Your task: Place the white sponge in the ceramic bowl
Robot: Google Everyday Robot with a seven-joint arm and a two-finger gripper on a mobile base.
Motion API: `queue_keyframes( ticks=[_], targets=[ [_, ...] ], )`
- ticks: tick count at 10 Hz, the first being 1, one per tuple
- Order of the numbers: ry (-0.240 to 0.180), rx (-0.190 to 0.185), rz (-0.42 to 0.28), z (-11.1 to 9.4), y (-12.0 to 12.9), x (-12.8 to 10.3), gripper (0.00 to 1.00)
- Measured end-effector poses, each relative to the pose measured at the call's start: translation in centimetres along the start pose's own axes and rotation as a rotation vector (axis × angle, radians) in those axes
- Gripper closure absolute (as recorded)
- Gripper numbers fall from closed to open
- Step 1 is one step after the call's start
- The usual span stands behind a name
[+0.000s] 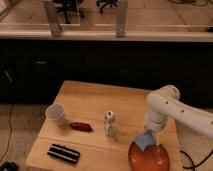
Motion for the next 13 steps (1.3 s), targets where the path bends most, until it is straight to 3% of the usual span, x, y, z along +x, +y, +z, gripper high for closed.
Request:
queue_keyframes(
  ticks=[3, 5, 8, 11, 13],
  targets=[
    [0.001, -0.004, -0.004, 0.14, 0.01, -0.04, 0.42],
    [0.002, -0.006, -0.005, 0.22, 0.01, -0.04, 0.40],
    [0.005, -0.009, -0.010, 0.33, 0.06, -0.05, 0.54],
    [0.007, -0.011, -0.013, 0.27, 0.09, -0.08, 0.83],
    [0.009, -0.015, -0.017, 0.36, 0.14, -0.15, 0.87]
  ],
)
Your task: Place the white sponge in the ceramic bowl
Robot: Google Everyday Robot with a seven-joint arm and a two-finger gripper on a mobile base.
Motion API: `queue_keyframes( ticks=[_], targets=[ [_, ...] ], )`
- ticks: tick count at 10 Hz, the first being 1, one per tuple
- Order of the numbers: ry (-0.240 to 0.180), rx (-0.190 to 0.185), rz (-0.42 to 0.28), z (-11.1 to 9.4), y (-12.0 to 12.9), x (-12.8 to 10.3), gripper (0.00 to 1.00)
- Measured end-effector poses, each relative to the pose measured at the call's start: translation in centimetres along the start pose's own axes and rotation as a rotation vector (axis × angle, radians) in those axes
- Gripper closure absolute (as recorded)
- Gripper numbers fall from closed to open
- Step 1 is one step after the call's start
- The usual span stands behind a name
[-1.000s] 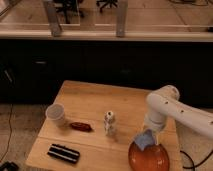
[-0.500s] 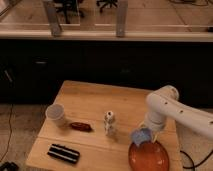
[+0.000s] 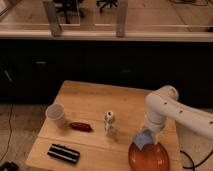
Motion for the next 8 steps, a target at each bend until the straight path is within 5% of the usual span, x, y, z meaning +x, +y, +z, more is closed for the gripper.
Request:
queue_keyframes(
  ticks=[6, 8],
  targets=[
    [0.005, -0.006, -0.010, 0.22, 0.04, -0.10, 0.30],
    [0.005, -0.009, -0.012, 0.33, 0.07, -0.08, 0.23]
  ],
)
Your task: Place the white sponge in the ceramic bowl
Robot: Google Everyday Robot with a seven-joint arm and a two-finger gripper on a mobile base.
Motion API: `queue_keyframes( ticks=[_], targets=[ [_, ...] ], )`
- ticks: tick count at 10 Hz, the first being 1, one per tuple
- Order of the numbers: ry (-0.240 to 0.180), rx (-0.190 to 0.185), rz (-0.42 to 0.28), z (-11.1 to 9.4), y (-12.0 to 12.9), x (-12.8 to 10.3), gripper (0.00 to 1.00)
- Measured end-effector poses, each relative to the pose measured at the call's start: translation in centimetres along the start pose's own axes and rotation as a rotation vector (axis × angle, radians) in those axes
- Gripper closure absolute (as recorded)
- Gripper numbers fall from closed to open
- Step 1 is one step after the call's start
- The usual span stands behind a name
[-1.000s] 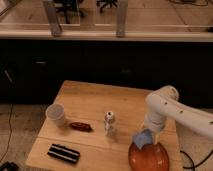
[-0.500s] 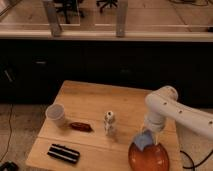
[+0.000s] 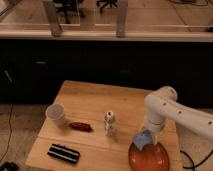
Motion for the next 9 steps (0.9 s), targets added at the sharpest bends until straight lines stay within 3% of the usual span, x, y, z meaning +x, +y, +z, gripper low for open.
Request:
queue_keyframes(
  ticks=[6, 9],
  targets=[
    [0.003, -0.008, -0.010, 0.14, 0.00, 0.00, 0.35],
    [-0.004, -0.002, -0.016, 0.13, 0.17, 0.31, 0.20]
  ],
)
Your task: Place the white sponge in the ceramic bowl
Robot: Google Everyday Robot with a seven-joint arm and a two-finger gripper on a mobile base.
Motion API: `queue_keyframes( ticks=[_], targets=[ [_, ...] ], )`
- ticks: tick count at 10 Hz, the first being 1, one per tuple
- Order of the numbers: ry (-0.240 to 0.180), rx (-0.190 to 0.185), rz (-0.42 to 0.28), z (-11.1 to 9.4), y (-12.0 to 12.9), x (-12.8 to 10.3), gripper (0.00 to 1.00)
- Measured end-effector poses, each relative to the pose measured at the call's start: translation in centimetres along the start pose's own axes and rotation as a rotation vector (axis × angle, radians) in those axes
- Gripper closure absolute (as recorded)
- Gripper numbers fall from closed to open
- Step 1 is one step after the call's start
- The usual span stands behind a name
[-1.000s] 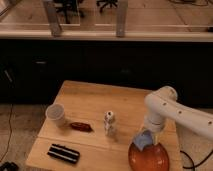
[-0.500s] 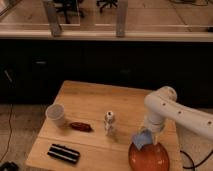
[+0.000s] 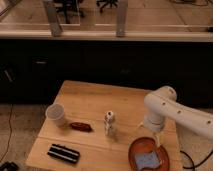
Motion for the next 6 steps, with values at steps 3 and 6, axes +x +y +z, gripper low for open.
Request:
queue_keyframes(
  ticks=[3, 6],
  targets=[
    [0.000, 0.001, 0.000, 0.48, -0.19, -0.49, 0.20],
    [-0.002, 0.013, 0.005, 0.72, -0.11, -0.34, 0.20]
  ],
)
